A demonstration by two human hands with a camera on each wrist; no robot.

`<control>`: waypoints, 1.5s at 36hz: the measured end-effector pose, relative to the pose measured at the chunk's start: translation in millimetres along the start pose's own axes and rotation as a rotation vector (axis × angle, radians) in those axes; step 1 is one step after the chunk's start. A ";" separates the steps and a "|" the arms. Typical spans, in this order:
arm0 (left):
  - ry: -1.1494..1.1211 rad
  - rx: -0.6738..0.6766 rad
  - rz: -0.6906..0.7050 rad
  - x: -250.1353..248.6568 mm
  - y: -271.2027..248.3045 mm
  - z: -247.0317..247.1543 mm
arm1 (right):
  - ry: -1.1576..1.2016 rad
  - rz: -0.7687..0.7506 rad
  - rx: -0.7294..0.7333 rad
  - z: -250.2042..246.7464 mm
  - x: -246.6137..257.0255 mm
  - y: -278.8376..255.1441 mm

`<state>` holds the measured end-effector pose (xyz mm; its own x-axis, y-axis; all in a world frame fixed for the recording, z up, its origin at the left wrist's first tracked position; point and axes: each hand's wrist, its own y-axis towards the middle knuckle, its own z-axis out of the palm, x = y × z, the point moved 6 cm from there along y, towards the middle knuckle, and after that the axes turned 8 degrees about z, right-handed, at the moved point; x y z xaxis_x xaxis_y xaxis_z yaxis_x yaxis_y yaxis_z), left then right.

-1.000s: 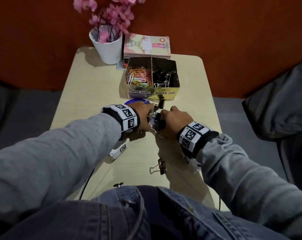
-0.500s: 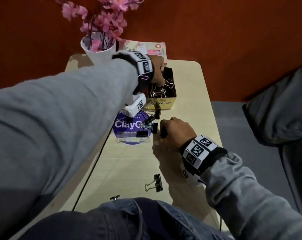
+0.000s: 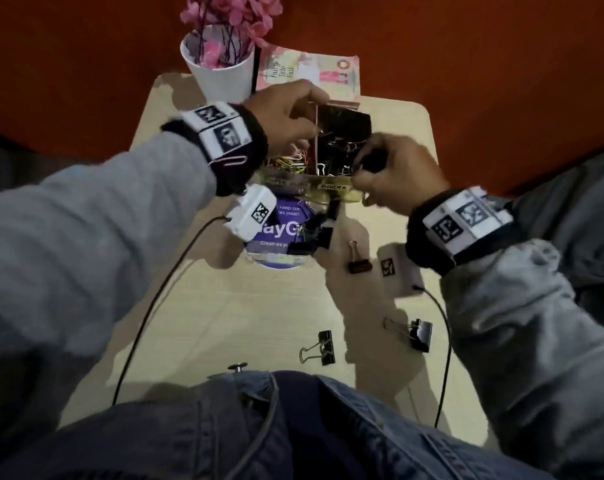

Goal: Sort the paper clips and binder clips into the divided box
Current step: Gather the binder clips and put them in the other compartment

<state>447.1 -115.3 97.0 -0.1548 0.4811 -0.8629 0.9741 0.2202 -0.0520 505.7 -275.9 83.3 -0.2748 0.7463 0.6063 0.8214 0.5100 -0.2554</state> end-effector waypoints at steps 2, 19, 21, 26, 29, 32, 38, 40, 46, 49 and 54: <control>-0.019 -0.044 -0.045 16.6 -27.2 -7.7 | -0.078 -0.045 -0.102 -13.6 16.2 17.3; 0.781 0.286 -0.112 89.1 -81.2 43.2 | -0.709 -0.008 0.030 -13.5 -27.2 -11.9; 0.821 0.355 -0.066 84.6 -70.1 54.0 | -0.780 0.114 0.185 -4.9 -69.5 -47.9; 0.890 0.466 -0.003 69.9 -52.2 84.6 | -0.716 0.267 0.310 37.3 -134.0 -122.7; 0.884 0.481 0.022 60.7 -46.5 97.8 | -0.593 0.283 0.155 48.2 -135.3 -122.4; 0.862 0.498 0.024 53.1 -42.5 103.7 | -0.474 0.279 0.047 51.1 -120.9 -102.5; 0.832 0.478 0.026 48.3 -38.2 106.5 | -0.341 0.278 0.054 66.3 -79.4 -54.5; 0.843 0.477 0.028 47.0 -36.9 107.4 | -0.398 0.250 0.048 76.1 -66.0 -44.3; 0.885 0.436 -0.009 51.2 -34.9 101.9 | -0.442 0.203 0.043 82.4 -52.5 -21.1; 0.855 0.392 -0.015 56.2 -36.6 95.8 | -0.449 0.141 0.090 84.5 -46.0 -15.8; 0.837 0.350 0.007 59.6 -37.4 90.6 | -0.519 0.083 0.127 84.6 -34.5 -8.0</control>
<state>416.4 -171.7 2.0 -0.0848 0.9711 -0.2232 0.9489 0.0104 -0.3155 466.3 -269.6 0.7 -0.4485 0.8833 0.1365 0.7931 0.4637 -0.3949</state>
